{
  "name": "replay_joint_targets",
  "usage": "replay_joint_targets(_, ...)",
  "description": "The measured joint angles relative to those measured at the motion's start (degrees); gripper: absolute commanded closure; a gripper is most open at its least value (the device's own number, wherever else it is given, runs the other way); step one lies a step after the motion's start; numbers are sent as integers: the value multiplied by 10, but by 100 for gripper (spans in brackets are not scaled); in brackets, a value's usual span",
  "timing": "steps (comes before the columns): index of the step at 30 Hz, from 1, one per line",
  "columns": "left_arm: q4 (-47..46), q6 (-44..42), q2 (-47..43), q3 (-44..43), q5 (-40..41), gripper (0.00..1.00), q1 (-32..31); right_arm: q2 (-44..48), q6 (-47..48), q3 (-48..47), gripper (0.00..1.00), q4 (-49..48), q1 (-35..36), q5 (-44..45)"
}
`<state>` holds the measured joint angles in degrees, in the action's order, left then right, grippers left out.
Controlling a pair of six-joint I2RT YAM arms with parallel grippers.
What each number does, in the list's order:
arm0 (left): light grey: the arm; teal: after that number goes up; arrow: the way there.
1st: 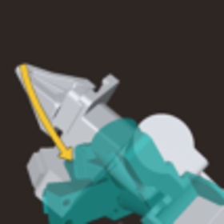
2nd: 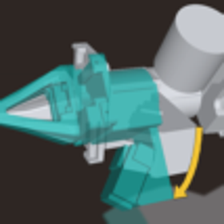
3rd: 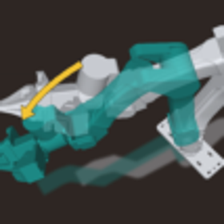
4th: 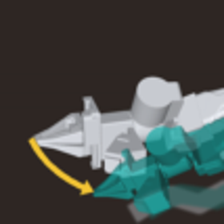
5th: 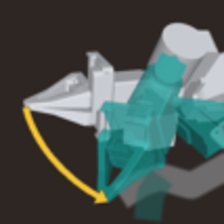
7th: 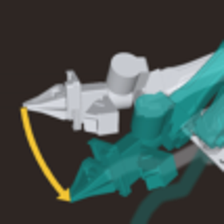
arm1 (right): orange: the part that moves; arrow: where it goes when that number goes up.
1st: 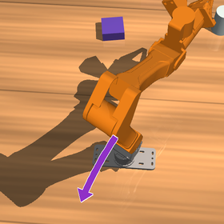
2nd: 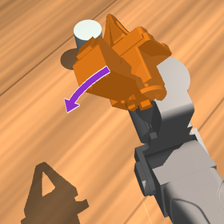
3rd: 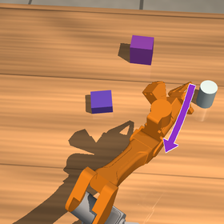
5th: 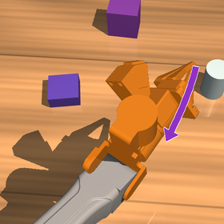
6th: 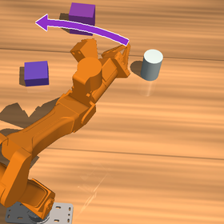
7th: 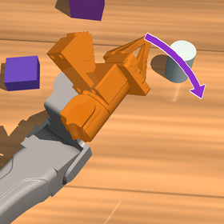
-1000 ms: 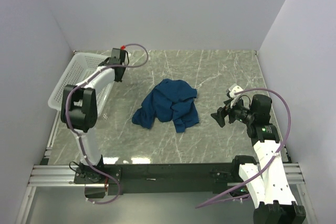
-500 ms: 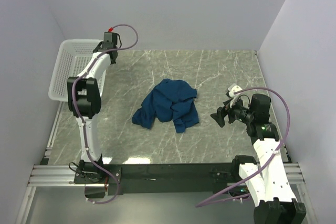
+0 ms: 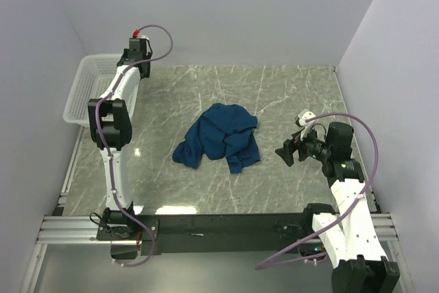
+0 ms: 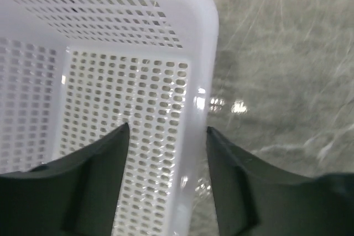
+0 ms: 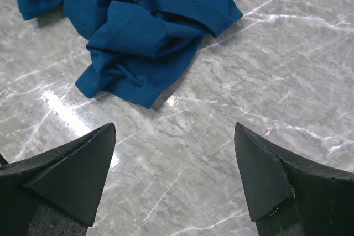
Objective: Fold and stack the t-shirts
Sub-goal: Move the tshirt to the center of the board, then flatten the tshirt out
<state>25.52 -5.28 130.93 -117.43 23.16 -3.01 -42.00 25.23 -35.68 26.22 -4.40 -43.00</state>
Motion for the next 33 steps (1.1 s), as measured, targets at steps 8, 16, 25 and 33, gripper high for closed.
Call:
replay_joint_targets(8, -35, 38, -11, 3, -42, 21, 8, -1, 4, 0, 7, 1, -9, -2)
replay_joint_targets(16, -141, 103, -374, 333, -219, 3, 3, -1, 79, 0, 7, 46, -11, -69)
replay_joint_targets(25, -252, 93, -685, 609, -371, 18, -242, -2, 95, 0, 7, 59, -10, -95)
replay_joint_targets(33, -157, -134, -537, 644, -386, 22, -372, 0, 92, 0, 7, 59, -10, -86)
